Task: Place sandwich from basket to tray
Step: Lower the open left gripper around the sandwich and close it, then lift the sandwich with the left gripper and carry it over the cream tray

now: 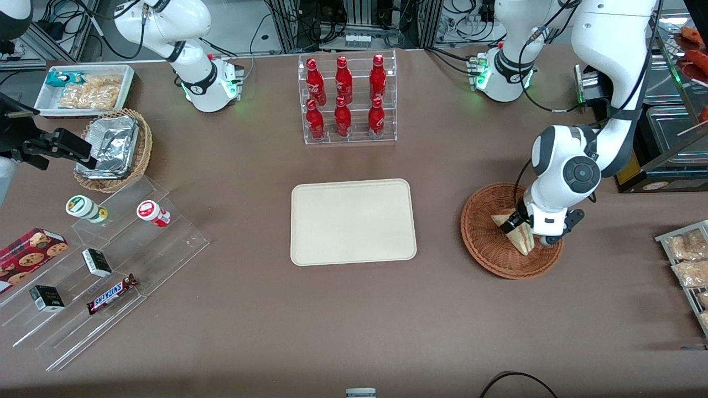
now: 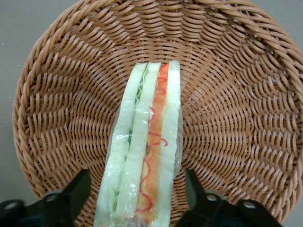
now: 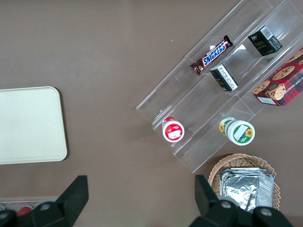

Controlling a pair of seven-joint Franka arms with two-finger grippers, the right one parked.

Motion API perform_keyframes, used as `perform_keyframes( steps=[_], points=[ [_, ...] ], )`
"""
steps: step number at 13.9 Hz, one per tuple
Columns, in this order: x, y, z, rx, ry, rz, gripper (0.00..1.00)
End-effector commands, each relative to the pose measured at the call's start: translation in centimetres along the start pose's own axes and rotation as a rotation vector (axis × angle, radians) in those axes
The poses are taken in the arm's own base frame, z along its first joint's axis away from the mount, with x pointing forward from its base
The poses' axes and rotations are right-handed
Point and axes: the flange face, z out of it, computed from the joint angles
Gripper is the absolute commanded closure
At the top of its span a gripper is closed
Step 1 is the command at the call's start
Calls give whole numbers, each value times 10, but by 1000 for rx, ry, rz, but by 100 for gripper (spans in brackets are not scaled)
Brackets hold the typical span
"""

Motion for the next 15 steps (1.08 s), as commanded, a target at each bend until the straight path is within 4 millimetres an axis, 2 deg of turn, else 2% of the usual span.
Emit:
perform_keyframes(
  steps=[1, 2, 5, 7, 9, 10, 15],
  points=[
    [3, 0, -5, -6, 4, -29, 88],
    [4, 1, -8, -12, 7, -33, 91],
    [12, 7, -29, -1, -1, -37, 92],
    [18, 16, -58, 54, -46, -33, 92],
    [12, 27, -82, 110, -93, -2, 92],
    [1, 36, -87, 128, -105, 28, 93],
    [-83, 104, -94, 132, -77, 222, 93]
  ],
)
